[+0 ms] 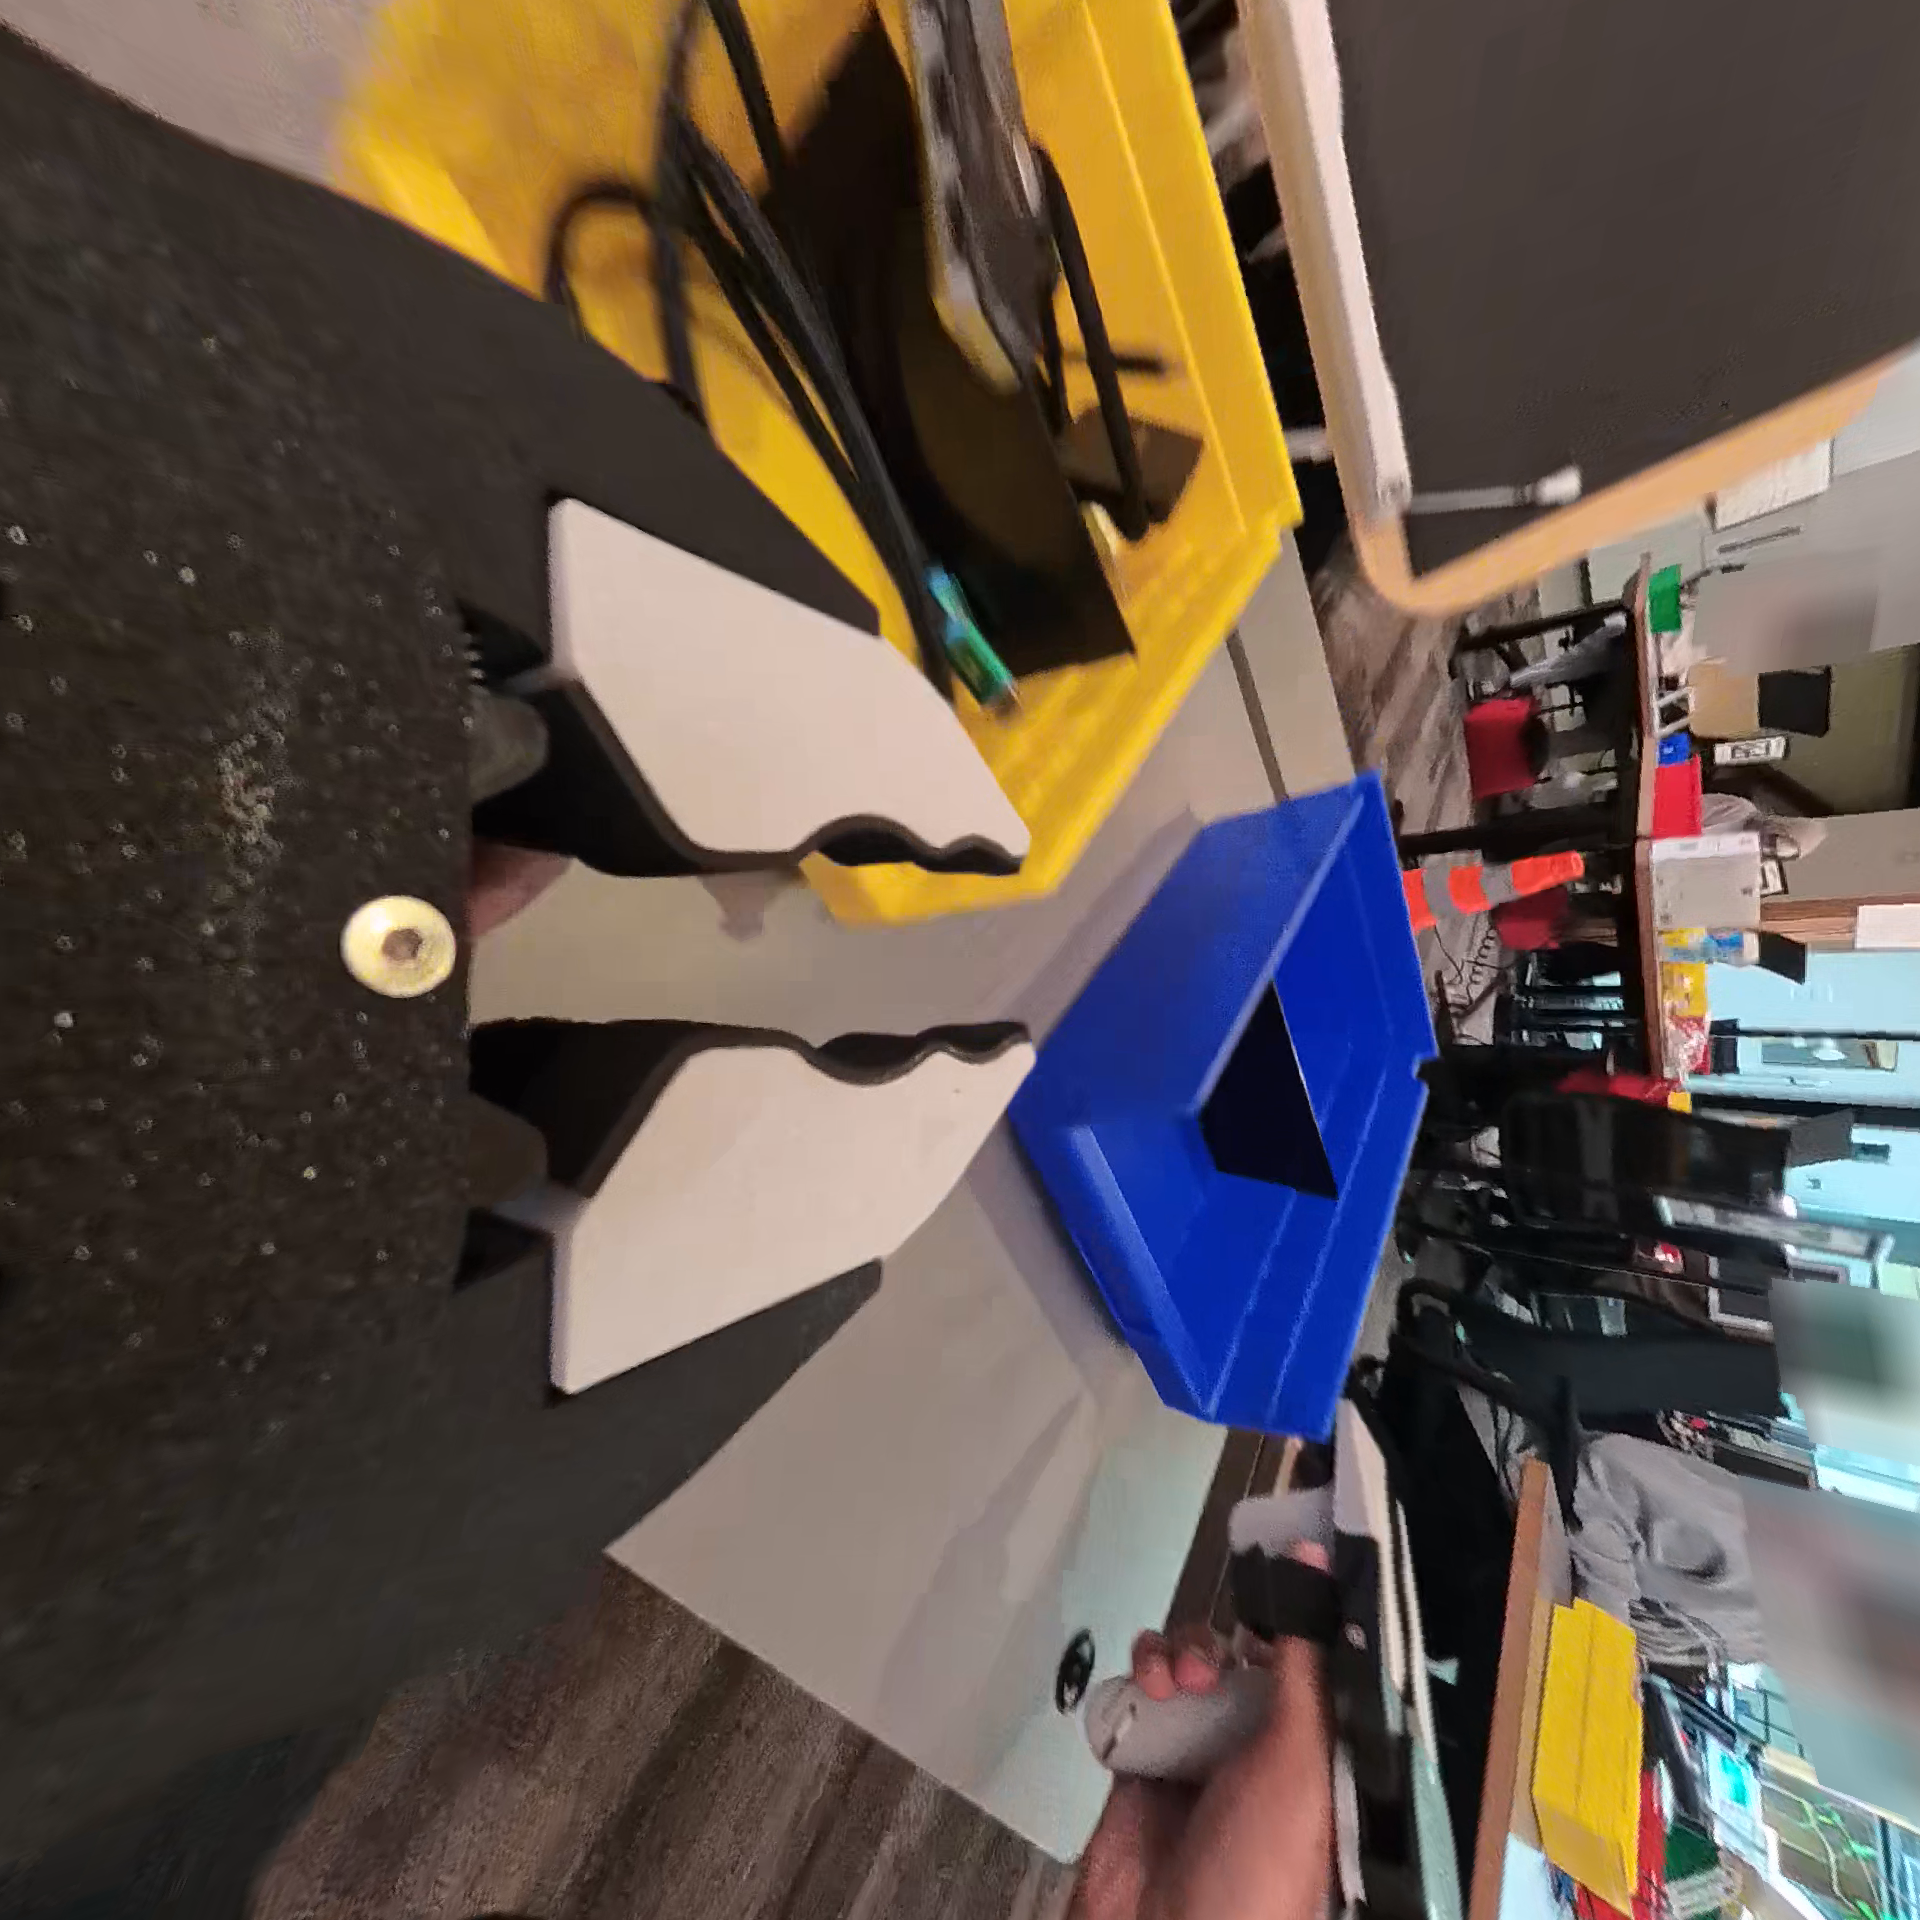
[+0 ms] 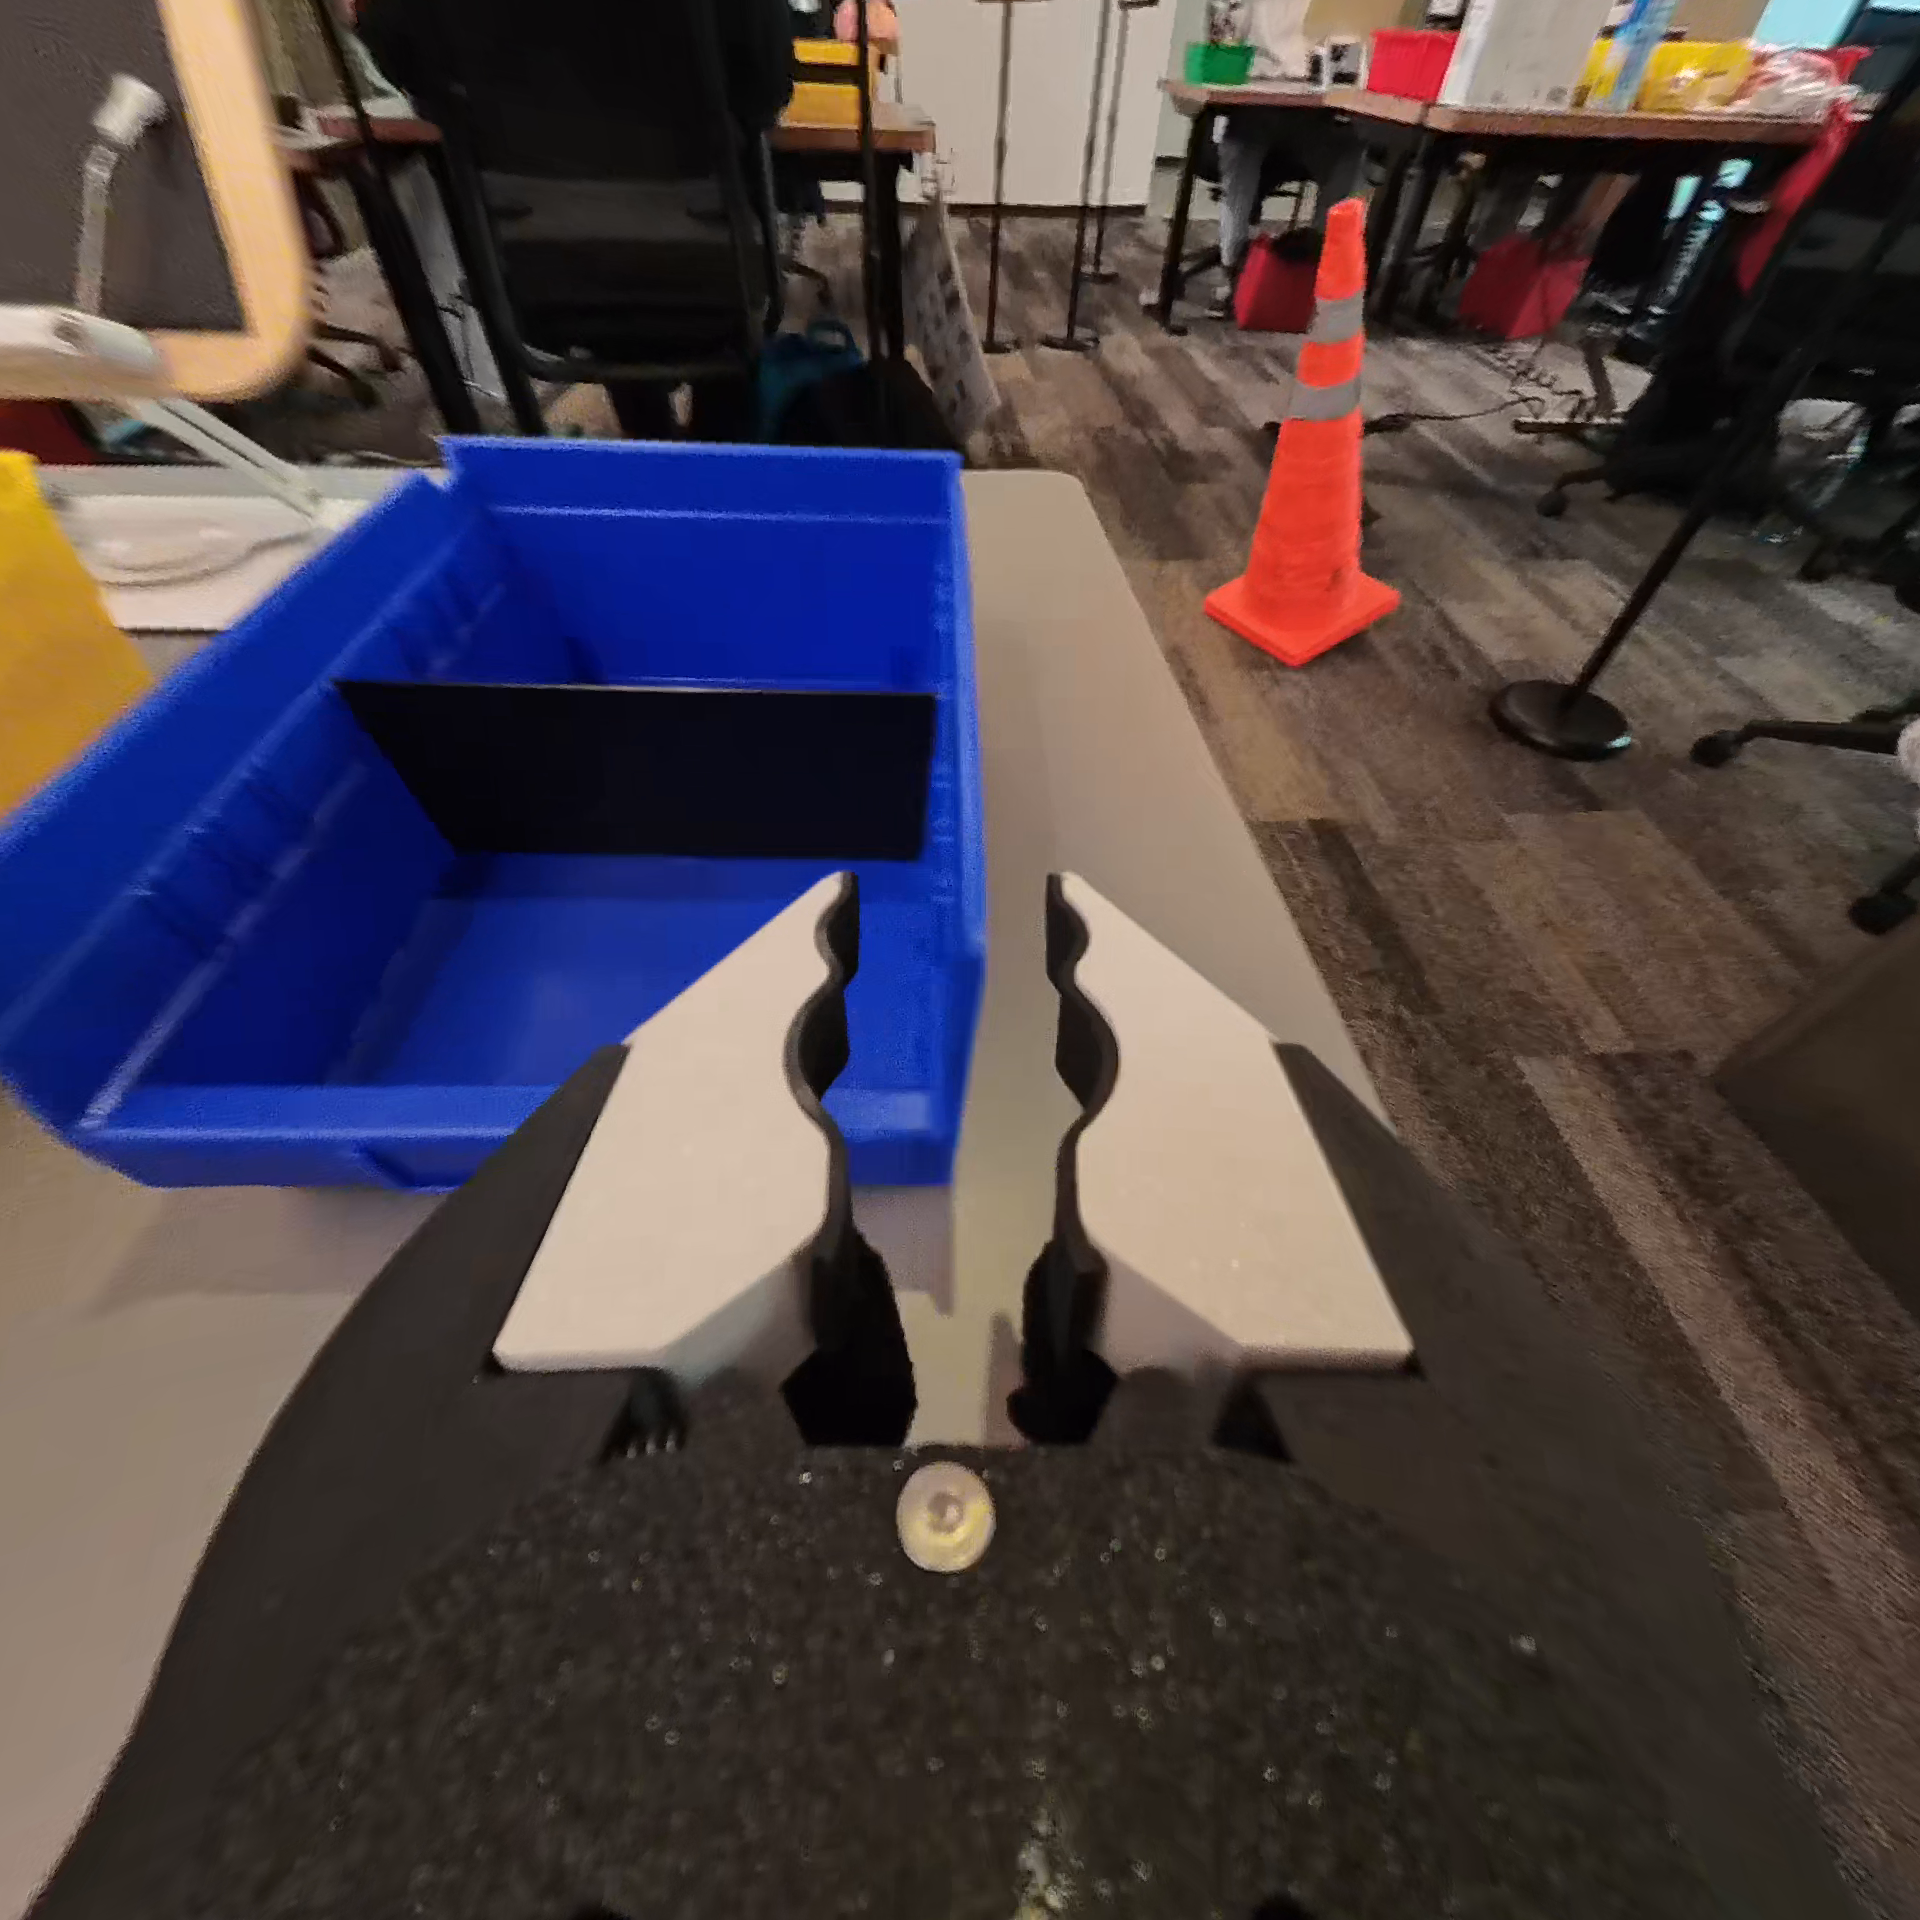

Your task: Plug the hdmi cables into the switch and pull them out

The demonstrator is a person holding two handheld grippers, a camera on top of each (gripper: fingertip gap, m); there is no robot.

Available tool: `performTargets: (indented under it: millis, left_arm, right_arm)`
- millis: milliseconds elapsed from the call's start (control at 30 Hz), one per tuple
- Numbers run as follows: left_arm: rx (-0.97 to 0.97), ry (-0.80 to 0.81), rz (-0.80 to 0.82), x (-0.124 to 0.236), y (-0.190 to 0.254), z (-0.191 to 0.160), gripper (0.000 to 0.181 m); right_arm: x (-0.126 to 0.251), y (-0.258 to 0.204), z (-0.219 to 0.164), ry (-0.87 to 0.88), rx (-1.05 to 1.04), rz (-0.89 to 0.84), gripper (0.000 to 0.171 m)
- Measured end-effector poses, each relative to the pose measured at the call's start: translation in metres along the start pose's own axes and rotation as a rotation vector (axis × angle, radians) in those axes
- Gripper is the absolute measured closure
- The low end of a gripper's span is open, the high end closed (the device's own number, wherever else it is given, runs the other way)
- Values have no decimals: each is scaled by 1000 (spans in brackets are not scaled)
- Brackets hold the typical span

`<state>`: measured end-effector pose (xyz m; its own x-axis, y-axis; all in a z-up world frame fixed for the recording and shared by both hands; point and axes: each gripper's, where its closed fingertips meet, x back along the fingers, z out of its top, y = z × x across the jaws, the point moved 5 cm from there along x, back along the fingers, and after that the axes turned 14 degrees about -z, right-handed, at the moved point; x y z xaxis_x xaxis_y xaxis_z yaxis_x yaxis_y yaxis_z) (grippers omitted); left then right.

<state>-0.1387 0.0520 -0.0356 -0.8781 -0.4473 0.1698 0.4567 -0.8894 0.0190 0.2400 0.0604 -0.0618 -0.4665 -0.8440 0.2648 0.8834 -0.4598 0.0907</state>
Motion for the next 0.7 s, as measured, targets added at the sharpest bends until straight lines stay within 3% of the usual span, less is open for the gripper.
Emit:
performTargets:
  millis: [100, 167, 267, 367, 533, 700]
  left_arm:
    - [-2, -18, 90, 54, -39, -5, 143]
    - [-3, -21, 119, 83, -60, -14, 161]
    - [62, 4, 192, 111, -91, -29, 153]
    - [60, -71, 309, 116, -123, -50, 137]
    - [159, -167, 286, 98, -137, -72, 123]
    - [129, -206, 367, 75, -150, -73, 132]
  right_arm:
    - [10, -27, 7, 8, 24, 67, 136]
    - [18, -50, 13, 20, 54, 93, 136]
    - [36, -94, 26, 80, 83, 136, 136]
    - [60, -154, 31, 119, 73, 249, 136]
    - [95, -259, 4, 81, 0, 453, 130]
    - [88, -300, -22, 8, 0, 374, 125]
